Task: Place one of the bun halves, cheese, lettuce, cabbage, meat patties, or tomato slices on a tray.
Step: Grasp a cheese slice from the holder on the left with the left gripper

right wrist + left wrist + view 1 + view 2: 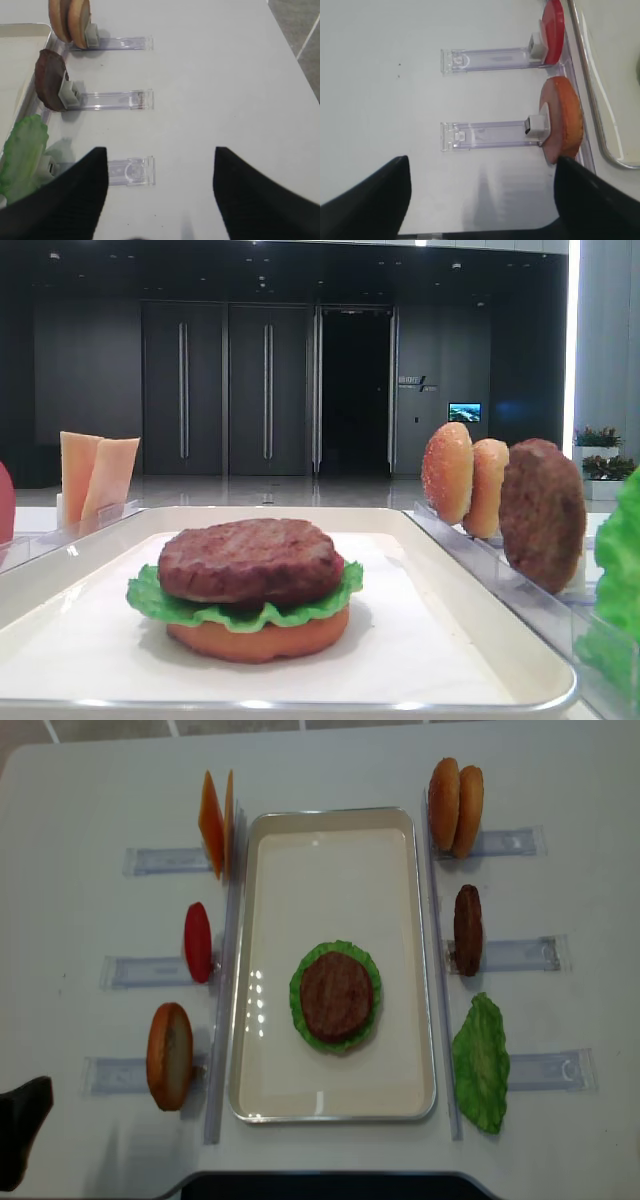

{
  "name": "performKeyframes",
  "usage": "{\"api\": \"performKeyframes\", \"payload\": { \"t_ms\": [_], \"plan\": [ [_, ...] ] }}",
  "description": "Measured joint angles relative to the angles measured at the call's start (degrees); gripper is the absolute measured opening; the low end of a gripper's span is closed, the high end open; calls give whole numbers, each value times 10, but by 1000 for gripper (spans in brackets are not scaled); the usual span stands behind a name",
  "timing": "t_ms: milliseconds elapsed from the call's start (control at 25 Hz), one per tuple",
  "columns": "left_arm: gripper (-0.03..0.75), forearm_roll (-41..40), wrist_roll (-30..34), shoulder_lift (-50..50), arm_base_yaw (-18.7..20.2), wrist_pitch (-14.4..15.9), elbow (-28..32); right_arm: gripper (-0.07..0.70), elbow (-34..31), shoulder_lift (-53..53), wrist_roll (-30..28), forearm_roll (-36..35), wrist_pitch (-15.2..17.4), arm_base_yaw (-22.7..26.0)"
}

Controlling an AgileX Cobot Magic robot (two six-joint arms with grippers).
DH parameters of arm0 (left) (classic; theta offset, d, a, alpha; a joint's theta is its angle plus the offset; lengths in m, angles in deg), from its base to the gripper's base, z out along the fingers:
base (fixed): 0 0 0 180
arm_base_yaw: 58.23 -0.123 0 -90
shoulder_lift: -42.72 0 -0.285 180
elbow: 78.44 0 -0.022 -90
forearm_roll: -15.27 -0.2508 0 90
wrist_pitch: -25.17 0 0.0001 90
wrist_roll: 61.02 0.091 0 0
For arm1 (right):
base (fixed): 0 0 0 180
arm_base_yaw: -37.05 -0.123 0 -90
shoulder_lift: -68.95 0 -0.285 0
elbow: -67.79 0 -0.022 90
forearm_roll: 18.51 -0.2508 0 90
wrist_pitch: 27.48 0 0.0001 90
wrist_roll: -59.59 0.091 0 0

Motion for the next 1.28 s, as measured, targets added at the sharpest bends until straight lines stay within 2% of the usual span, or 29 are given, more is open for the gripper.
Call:
{"api": "performKeyframes", "payload": {
  "t_ms": [400, 600, 880, 1280],
  "plan": [
    [672, 0, -10, -158, 0, 2, -92, 461, 0, 0, 0, 0, 0, 0],
    [615, 0, -10, -261, 0, 28, -154, 461, 0, 0, 0, 0, 0, 0],
    [601, 0, -13, -413, 0, 57, -264, 461, 0, 0, 0, 0, 0, 0],
    [599, 0, -21, -598, 0, 70, -443, 461, 0, 0, 0, 0, 0, 0]
  ]
}}
